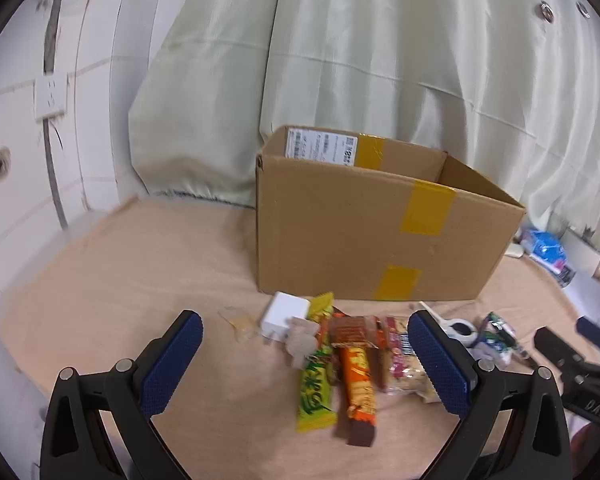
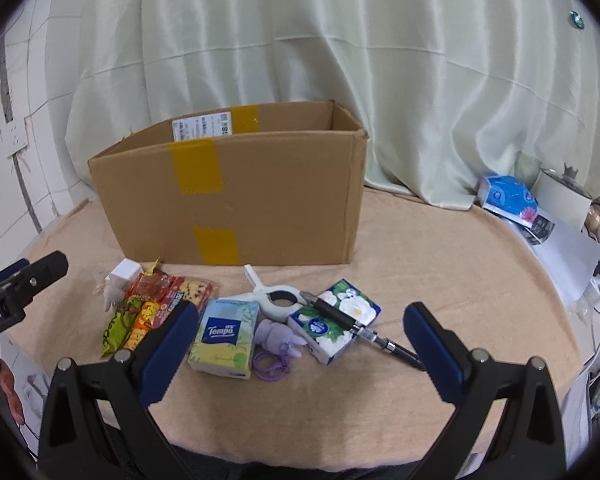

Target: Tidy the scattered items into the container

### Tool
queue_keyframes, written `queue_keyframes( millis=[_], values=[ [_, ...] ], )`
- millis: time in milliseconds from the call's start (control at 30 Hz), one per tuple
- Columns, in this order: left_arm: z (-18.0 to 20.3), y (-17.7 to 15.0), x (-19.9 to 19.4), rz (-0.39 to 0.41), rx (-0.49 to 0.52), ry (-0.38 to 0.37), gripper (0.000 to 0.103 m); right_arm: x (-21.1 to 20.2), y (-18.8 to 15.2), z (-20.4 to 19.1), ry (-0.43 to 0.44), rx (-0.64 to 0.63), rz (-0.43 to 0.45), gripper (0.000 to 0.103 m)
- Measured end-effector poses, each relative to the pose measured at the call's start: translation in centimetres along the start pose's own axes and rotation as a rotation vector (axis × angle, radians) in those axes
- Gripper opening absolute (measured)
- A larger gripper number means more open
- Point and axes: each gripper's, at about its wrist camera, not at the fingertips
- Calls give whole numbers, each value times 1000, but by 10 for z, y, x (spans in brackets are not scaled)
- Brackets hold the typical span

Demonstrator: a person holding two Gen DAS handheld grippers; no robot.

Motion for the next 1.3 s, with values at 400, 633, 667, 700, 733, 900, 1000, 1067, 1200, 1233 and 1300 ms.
queue_keyframes(
  millis=[400, 633, 667, 700, 733, 900, 1000, 1067, 1200, 1233, 1300],
  values=[
    [16, -2, 8, -3, 101, -26, 103, -4, 1, 0, 0, -19, 86, 103],
    [18, -1, 8, 19, 89, -80, 103, 3, 0, 1, -4, -17, 49, 103],
    [18, -1, 9, 9, 89, -80, 103, 4, -1, 1, -9, -20, 42, 103],
    [18, -1, 10, 0, 86, -80, 103, 4, -1, 2, -9, -21, 40, 103],
    [17, -1, 10, -4, 81, -79, 103, 5, -1, 2, -7, -21, 34, 103],
    [12, -3, 13, -19, 49, -63, 103, 7, 1, 8, 43, 30, -17, 103],
    [10, -5, 8, 18, 43, -30, 103, 10, 2, 11, 52, 48, -36, 103],
    [11, -4, 5, 37, 65, -27, 103, 9, 1, 10, 47, 37, -25, 103],
    [13, -3, 4, 47, 103, -21, 103, 7, 0, 11, 83, 37, -28, 103],
    [13, -4, 4, 46, 97, -21, 103, 7, 0, 10, 85, 33, -28, 103],
    [10, -6, 6, 35, 82, -22, 103, 8, 0, 11, 92, 29, -30, 103]
  ],
)
Point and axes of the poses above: each gripper's, at about its wrist camera, not at the fingertips, and x roughly the way its jaws point, z to its right, y to its top, and after that the axes turned 15 degrees about x, right-handed
